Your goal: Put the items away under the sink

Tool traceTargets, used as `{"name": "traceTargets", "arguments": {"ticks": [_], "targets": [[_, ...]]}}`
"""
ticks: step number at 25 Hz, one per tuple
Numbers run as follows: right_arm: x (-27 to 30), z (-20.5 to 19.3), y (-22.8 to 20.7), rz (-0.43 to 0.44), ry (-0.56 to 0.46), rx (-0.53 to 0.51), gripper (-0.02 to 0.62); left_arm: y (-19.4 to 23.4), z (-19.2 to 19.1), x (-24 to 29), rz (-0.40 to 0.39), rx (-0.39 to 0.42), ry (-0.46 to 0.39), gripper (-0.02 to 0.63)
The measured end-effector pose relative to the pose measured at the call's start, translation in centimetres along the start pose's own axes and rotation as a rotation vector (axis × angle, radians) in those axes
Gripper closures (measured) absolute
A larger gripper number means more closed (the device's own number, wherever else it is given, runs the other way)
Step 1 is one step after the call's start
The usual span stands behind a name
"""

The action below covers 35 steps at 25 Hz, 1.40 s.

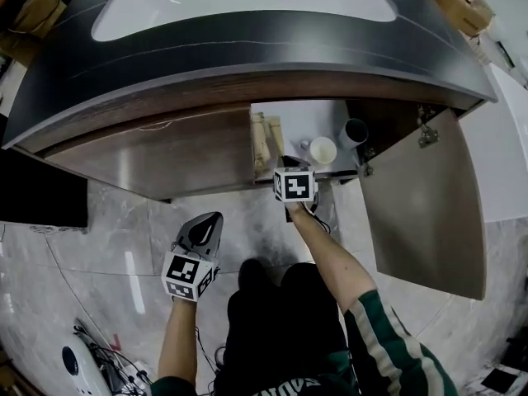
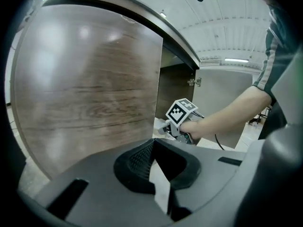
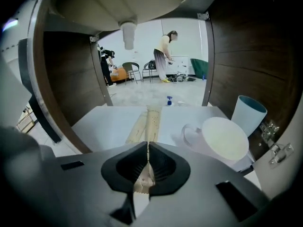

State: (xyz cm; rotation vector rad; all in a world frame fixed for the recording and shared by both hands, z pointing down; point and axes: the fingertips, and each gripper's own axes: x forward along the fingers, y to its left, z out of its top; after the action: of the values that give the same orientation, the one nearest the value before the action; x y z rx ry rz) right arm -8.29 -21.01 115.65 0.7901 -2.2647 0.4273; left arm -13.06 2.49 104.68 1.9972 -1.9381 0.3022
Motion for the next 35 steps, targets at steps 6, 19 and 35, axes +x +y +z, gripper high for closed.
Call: {"name": "traceTargets", "arguments": {"ticks": [6, 19, 35], "targets": [[3.7, -1.0, -2.1, -0.053, 0.049, 0.034, 0.548, 1.5, -2.9, -0.1, 0.027, -0.007, 0.032, 0.595], [4.0, -0.7, -1.2, -0.017, -0.022, 0.032, 0.442, 2.8, -2.7, -0.6, 0.063, -0.006, 0.017, 0.595], [-11.1, 3.9, 2.3, 0.113, -0.033, -0.179, 0.551, -1.6, 12.2, -2.1, 0.011, -0.040, -0.034, 0.595]]}}
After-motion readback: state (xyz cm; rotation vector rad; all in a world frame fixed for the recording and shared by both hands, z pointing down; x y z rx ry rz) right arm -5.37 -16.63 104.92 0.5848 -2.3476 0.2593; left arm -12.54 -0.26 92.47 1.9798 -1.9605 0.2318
